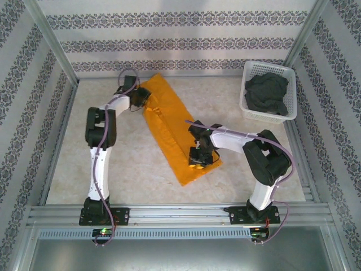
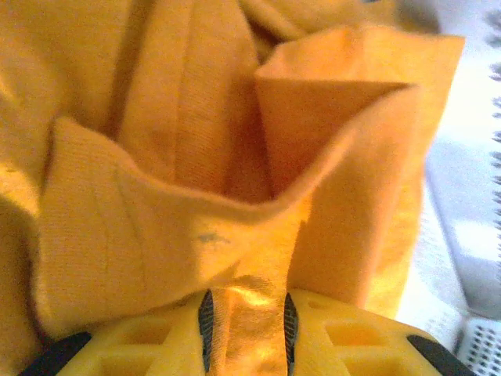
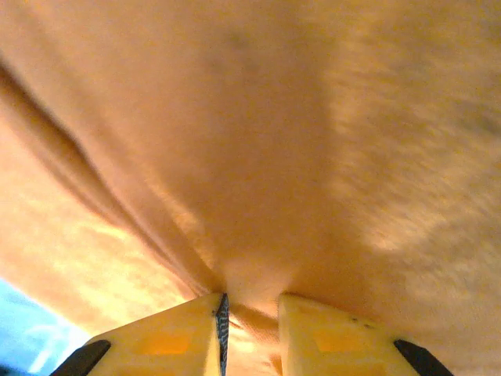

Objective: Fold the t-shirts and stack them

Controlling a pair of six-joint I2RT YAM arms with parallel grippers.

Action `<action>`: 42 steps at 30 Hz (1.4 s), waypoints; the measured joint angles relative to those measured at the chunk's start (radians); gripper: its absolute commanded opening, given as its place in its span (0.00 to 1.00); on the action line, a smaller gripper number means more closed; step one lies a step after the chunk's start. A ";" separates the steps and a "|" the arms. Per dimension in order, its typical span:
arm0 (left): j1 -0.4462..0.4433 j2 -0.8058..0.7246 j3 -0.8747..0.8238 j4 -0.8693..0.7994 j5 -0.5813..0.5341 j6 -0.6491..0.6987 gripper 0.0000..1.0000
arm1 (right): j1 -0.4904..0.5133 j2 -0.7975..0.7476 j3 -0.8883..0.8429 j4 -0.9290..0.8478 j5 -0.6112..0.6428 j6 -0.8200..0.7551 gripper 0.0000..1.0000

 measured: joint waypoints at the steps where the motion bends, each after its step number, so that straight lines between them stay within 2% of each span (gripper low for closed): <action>1: -0.018 0.039 0.057 0.011 0.010 -0.003 0.35 | 0.022 0.012 0.006 0.031 -0.024 0.027 0.26; 5: -0.084 0.167 0.265 0.019 0.039 -0.007 0.40 | 0.085 0.068 0.059 0.128 -0.092 0.095 0.32; 10: -0.119 0.152 0.267 -0.021 0.022 0.011 0.53 | 0.072 0.032 0.070 0.180 -0.095 0.109 0.42; 13: -0.105 0.001 0.053 -0.022 -0.023 0.035 0.53 | 0.010 -0.091 0.014 0.184 -0.066 0.089 0.45; 19: -0.050 -0.402 -0.452 0.040 -0.076 0.049 0.52 | -0.220 -0.366 -0.132 0.190 -0.032 0.020 0.48; 22: -0.060 -0.574 -0.639 0.029 -0.074 0.049 0.50 | -0.299 -0.403 -0.194 0.158 -0.032 -0.019 0.47; 24: -0.091 -0.681 -0.763 -0.008 -0.056 0.050 0.47 | -0.317 -0.404 -0.223 0.114 -0.032 -0.043 0.47; 27: -0.164 -0.817 -0.927 -0.091 -0.007 0.055 0.46 | -0.301 -0.404 -0.253 0.058 -0.040 -0.071 0.47; 33: -0.269 -1.043 -1.201 -0.310 0.100 0.065 0.48 | -0.190 -0.375 -0.264 -0.013 -0.053 -0.107 0.45; 36: -0.333 -1.081 -1.261 -0.334 0.133 0.043 0.50 | -0.167 -0.344 -0.263 -0.027 -0.064 -0.120 0.42; 40: -0.486 -1.069 -1.313 -0.287 0.181 -0.016 0.51 | -0.118 -0.252 -0.262 -0.019 -0.072 -0.124 0.41; 42: -0.511 -1.049 -1.323 -0.263 0.190 -0.045 0.50 | -0.093 -0.231 -0.262 -0.003 -0.078 -0.120 0.41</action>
